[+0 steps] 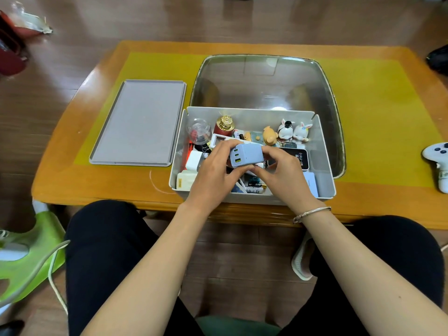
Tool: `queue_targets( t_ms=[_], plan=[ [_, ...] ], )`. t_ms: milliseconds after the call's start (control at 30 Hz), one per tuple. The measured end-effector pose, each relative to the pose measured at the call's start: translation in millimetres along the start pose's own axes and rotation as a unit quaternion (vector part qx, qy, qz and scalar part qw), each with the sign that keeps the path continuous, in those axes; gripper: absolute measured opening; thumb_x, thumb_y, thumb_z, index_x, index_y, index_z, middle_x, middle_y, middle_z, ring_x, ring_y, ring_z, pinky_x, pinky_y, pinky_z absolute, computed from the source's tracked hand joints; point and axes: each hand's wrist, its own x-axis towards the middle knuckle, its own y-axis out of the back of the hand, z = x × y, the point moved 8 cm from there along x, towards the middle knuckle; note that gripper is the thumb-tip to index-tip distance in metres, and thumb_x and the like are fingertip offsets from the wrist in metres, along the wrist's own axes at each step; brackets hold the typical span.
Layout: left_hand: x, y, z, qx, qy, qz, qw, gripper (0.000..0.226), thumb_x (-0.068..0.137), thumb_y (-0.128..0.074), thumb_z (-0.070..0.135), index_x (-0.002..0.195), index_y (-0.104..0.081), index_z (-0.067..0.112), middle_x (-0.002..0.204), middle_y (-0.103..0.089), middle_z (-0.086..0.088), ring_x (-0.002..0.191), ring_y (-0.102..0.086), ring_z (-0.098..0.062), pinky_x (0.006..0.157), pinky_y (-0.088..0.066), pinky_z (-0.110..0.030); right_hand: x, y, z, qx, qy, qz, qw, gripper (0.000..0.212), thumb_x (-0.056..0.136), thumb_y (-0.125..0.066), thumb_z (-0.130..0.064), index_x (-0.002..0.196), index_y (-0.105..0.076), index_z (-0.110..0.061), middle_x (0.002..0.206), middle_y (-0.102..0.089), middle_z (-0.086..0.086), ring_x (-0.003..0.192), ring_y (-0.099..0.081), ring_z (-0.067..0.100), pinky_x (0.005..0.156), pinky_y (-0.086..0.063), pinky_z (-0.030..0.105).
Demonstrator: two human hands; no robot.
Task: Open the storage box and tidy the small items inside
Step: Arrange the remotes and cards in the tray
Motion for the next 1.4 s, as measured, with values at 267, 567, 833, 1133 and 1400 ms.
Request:
queue_targets(
  t_ms=[267, 567, 833, 1133, 1400],
  plan=[
    [0, -2, -4, -0.019, 0.031, -0.019, 0.999, 0.051, 0.082, -0.072, 0.025, 0.125, -0.048, 0.015, 0.121, -0.058, -0.001, 0.109, -0.041, 0.008, 0.081, -0.041, -0.001, -1, 0, 2, 0.021, -0.028, -0.012, 0.999, 0.017, 0.081, -0.073, -0.019, 0.095, -0.071, -0.010, 0.071, -0.063, -0.009, 0.066, -0.056, 0.000, 0.059, -0.044, 0.017],
    [5, 7, -17, -0.113, 0.141, 0.001, 0.984, 0.044, 0.091, -0.061, 0.029, 0.131, -0.047, 0.017, 0.114, -0.055, 0.003, 0.102, -0.058, -0.010, 0.076, -0.054, -0.018, -3, 7, 2, 0.118, -0.057, 0.001, 0.991, 0.018, 0.076, -0.077, -0.017, 0.091, -0.066, -0.017, 0.079, -0.066, -0.010, 0.068, -0.063, 0.011, 0.064, -0.052, 0.019],
    [7, -1, -18, -0.192, 0.179, -0.050, 0.964, 0.026, 0.094, -0.054, 0.031, 0.116, -0.043, 0.022, 0.097, -0.059, 0.005, 0.089, -0.063, 0.001, 0.064, -0.053, -0.018, -2, -2, -15, 0.094, -0.002, -0.053, 0.994, 0.052, 0.072, -0.081, -0.018, 0.120, -0.061, -0.016, 0.101, -0.066, -0.003, 0.082, -0.063, 0.002, 0.070, -0.057, 0.023],
    [7, -11, -13, -0.063, 0.101, -0.102, 0.988, 0.071, 0.081, -0.072, 0.035, 0.141, -0.034, 0.029, 0.137, -0.046, 0.005, 0.114, -0.050, -0.004, 0.084, -0.053, -0.025, -2, -8, 0, 0.294, -0.153, -0.084, 0.940, 0.024, 0.090, -0.055, 0.000, 0.112, -0.057, -0.010, 0.096, -0.069, 0.002, 0.075, -0.069, 0.008, 0.068, -0.057, 0.020],
    [13, -14, 0, 0.021, 0.020, -0.085, 0.996, 0.074, 0.073, -0.080, 0.026, 0.135, -0.040, 0.022, 0.132, -0.042, 0.001, 0.107, -0.035, 0.006, 0.084, -0.035, 0.002, -5, -9, 6, 0.218, -0.150, -0.137, 0.955, 0.028, 0.099, -0.042, -0.008, 0.121, -0.058, -0.003, 0.098, -0.065, 0.008, 0.080, -0.065, 0.018, 0.075, -0.058, 0.038]
  ],
)
